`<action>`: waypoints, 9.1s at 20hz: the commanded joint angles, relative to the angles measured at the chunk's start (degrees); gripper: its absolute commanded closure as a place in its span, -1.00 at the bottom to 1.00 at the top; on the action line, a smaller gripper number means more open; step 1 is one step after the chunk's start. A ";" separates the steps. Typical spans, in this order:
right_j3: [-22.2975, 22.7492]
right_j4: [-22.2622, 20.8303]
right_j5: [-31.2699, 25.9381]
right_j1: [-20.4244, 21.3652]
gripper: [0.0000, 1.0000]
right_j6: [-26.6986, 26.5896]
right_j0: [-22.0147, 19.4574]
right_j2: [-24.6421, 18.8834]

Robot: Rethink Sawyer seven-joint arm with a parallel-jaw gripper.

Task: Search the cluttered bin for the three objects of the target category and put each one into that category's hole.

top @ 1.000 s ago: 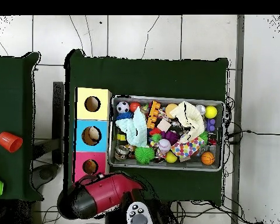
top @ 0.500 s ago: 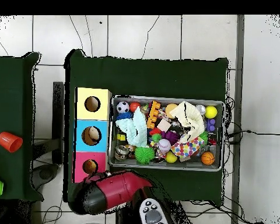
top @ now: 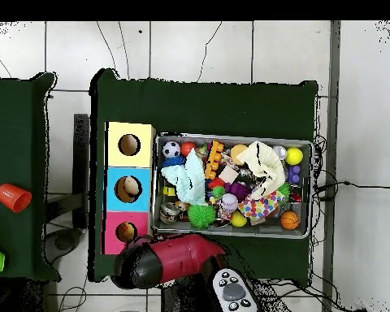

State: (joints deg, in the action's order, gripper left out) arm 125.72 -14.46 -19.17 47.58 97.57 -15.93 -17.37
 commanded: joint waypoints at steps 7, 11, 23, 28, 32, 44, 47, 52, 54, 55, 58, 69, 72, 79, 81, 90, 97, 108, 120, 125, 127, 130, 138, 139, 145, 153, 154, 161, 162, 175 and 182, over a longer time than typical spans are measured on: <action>-15.50 -0.72 0.21 -11.98 -1.00 4.60 -2.52 3.12; -17.63 -0.37 -0.45 -14.36 -1.00 3.90 -3.39 2.27; -16.32 6.88 -18.16 -2.10 -1.00 1.65 -6.69 -3.65; -16.70 9.71 -27.79 4.11 -1.00 1.49 -7.14 -4.77; -18.55 10.07 -33.41 6.60 -1.00 2.10 -6.22 -4.34; -28.45 2.99 -22.61 -6.24 -1.00 3.26 -3.48 -1.64; -29.63 2.52 -19.98 -8.19 -1.00 3.57 -3.18 -1.26; -33.19 0.68 -21.11 -10.02 -1.00 3.97 -1.48 0.61; -34.33 -0.39 -21.75 -10.30 -1.00 4.09 -0.53 1.61; -34.69 -0.81 -21.97 -10.38 -1.00 4.00 -0.29 2.00; -35.59 -2.72 -22.58 -10.14 -1.00 3.61 0.83 3.36; -34.83 -2.26 -21.92 -12.64 -1.00 2.56 -0.91 3.51; -31.88 -4.06 -17.09 -11.26 -1.00 3.88 -0.94 5.11; -29.24 -6.40 -8.69 -11.88 -1.00 1.61 -4.32 4.34; -28.81 -7.30 -6.72 -12.30 -1.00 1.38 -5.30 4.32; -28.94 -13.61 4.74 -16.94 -1.00 0.04 -9.49 3.47; -31.29 -15.83 4.79 -20.88 -1.00 -0.96 -9.97 3.05; -36.41 -17.43 1.13 -28.63 -1.00 -4.70 -11.19 1.16; -39.10 -17.84 -2.88 -32.67 -1.00 -10.06 -15.90 -3.66; -39.81 -18.43 -5.12 -33.25 -1.00 -12.23 -18.00 -5.44; -39.93 -18.81 -6.09 -33.31 -1.00 -13.31 -18.99 -6.31; -40.31 -19.65 -7.42 -33.58 -1.00 -15.02 -20.53 -7.56; -43.21 -22.06 -10.34 -35.41 -1.00 -17.83 -22.82 -10.43; -43.19 -22.35 -10.44 -35.38 -1.00 -17.67 -22.92 -10.59; -41.71 -22.05 -11.98 -34.67 -1.00 -15.76 -23.00 -11.64; -39.22 -21.82 -12.21 -32.02 -1.00 -12.91 -21.99 -11.22; -39.03 -21.94 -12.36 -31.57 -1.00 -12.70 -21.89 -11.10; -38.92 -22.02 -13.32 -30.28 -1.00 -12.22 -21.55 -11.28; -38.68 -21.92 -13.37 -29.90 -1.00 -11.89 -21.44 -11.22; -31.60 -15.66 -21.39 -14.94 -1.00 -10.12 -22.90 -13.67; -30.66 -15.17 -20.67 -12.16 -1.00 -8.51 -23.42 -14.57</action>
State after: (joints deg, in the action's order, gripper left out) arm 91.41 -30.65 -34.43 31.91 96.87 -38.26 -27.49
